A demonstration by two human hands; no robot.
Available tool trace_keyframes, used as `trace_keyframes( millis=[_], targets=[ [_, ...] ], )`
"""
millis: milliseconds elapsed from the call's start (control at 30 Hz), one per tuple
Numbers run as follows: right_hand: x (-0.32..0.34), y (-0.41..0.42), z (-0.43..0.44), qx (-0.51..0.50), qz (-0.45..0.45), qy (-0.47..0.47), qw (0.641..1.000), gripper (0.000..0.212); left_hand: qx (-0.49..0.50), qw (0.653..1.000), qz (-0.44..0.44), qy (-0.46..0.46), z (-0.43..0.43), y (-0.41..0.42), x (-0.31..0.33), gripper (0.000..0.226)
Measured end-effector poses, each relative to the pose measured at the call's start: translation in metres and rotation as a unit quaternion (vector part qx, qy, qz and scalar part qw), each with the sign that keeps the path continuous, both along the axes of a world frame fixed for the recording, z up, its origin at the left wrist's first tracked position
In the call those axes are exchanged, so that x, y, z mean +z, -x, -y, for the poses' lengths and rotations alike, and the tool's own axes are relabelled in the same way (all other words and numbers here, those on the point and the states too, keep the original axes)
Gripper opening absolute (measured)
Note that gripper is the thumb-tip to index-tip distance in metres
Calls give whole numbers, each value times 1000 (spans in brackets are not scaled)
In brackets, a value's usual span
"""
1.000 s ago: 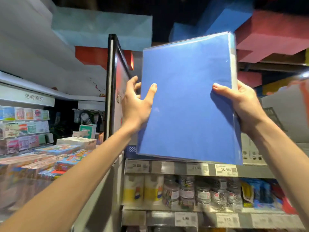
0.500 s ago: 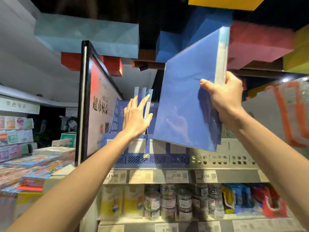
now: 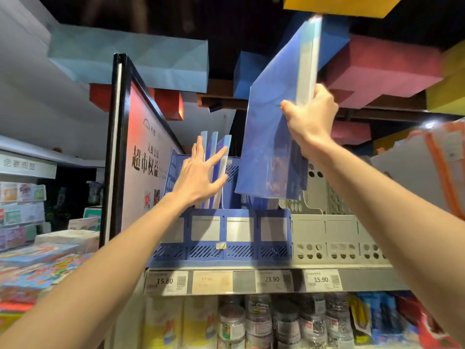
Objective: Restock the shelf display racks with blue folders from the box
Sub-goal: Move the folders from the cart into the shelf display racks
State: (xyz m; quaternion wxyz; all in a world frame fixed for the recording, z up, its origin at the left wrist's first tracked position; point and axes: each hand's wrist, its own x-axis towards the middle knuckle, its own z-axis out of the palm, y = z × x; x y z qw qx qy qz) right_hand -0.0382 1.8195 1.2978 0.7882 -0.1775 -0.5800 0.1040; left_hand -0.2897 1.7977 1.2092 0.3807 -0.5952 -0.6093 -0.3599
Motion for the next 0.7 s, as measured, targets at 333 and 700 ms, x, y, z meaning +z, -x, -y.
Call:
trace_keyframes(
  millis=[333,700],
  targets=[
    [-9,84,-42,-22,23,33,999,38,22,1000,-8,-8,-7,-8,-9,84],
    [-31,142,-73,-3,28,36,999,37,7,997,9,-70,-9,11,-16,65]
  ],
)
